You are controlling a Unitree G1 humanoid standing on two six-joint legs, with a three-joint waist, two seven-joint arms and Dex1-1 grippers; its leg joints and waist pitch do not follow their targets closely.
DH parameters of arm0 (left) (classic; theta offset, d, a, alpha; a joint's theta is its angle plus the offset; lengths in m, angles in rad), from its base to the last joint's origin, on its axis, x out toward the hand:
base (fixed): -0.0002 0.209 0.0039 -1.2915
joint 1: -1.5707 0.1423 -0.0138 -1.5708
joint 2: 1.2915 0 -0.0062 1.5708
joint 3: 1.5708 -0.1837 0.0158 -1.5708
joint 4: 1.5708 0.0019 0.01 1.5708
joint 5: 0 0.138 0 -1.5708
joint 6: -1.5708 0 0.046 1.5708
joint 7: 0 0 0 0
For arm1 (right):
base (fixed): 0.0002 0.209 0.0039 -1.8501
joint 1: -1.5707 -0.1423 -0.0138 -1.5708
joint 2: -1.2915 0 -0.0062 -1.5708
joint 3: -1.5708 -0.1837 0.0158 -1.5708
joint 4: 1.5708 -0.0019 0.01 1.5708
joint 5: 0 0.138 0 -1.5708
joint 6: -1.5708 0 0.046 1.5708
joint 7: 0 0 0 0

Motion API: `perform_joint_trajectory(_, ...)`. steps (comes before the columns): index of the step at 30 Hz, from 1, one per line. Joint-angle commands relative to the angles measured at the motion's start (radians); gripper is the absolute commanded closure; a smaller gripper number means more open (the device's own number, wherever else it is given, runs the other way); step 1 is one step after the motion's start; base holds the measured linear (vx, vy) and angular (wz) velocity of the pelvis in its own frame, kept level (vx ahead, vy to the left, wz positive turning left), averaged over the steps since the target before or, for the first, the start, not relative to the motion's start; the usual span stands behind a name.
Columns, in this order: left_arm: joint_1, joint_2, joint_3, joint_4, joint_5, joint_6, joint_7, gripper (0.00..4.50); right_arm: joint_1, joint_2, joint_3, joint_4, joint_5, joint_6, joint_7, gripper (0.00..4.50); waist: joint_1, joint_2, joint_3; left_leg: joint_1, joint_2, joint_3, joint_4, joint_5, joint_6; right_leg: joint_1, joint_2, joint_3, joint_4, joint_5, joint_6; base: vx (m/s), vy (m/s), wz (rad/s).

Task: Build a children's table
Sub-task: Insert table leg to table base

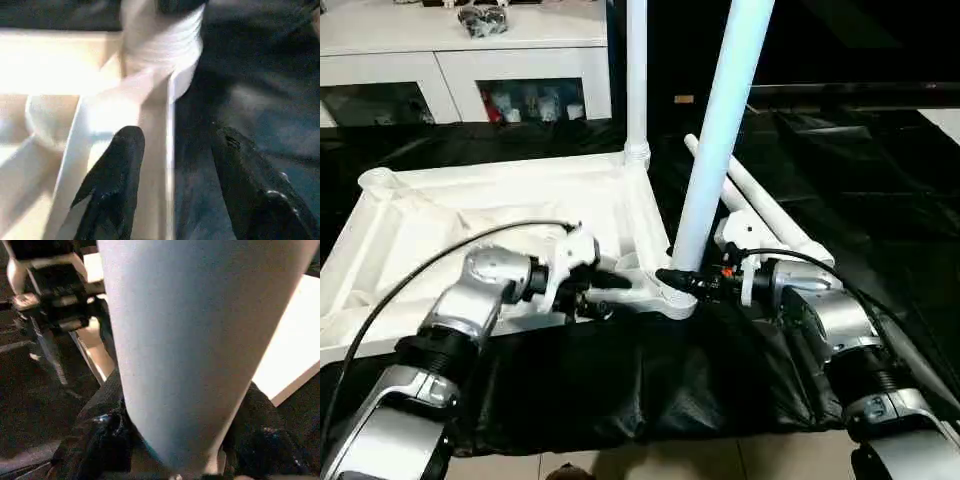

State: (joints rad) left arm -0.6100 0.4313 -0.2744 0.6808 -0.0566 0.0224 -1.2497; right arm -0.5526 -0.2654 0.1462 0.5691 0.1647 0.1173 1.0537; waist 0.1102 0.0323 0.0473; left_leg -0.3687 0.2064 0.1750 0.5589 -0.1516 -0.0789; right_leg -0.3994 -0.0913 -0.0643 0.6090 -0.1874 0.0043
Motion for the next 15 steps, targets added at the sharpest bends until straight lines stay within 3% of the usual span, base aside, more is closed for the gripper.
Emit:
perform_joint_trajectory(1, -0.018, 0.009, 0.0, 0.025, 0.019, -0.008, 0.027, 2.38, 0.021, 0.0, 0.025, 0.055, -0.02, 0.037, 0.005, 2.51, 0.001, 0.001, -0.055, 0.013, 0.023, -0.006, -0.071, -0.382, -0.017, 0.034, -0.05, 0.039, -0.09, -0.353, -0.179, 0.0, 0.0, 0.0)
perform_joint_trajectory(10, -0.029, 0.001, -0.001, 0.065, 0.025, -0.01, 0.0, 3.15, 0.019, -0.004, 0.027, 0.059, -0.025, 0.031, 0.008, 2.51, 0.003, 0.002, -0.055, 0.015, 0.023, -0.005, -0.07, -0.387, -0.016, 0.035, -0.052, 0.039, -0.09, -0.352, -0.191, 0.0, 0.0, 0.0)
perform_joint_trajectory(13, -0.031, -0.002, 0.001, 0.07, 0.026, -0.004, 0.008, 3.2, 0.019, -0.005, 0.027, 0.059, -0.025, 0.031, 0.009, 2.51, 0.003, 0.003, -0.054, 0.015, 0.023, -0.005, -0.071, -0.393, -0.016, 0.034, -0.052, 0.039, -0.091, -0.357, -0.192, 0.0, 0.0, 0.0)
perform_joint_trajectory(15, -0.034, -0.006, -0.001, 0.074, 0.028, -0.006, 0.008, 3.54, 0.022, -0.009, 0.028, 0.057, -0.026, 0.03, 0.012, 2.51, 0.003, 0.001, -0.054, 0.015, 0.022, -0.004, -0.07, -0.392, -0.015, 0.034, -0.051, 0.039, -0.091, -0.358, -0.191, 0.0, 0.0, 0.0)
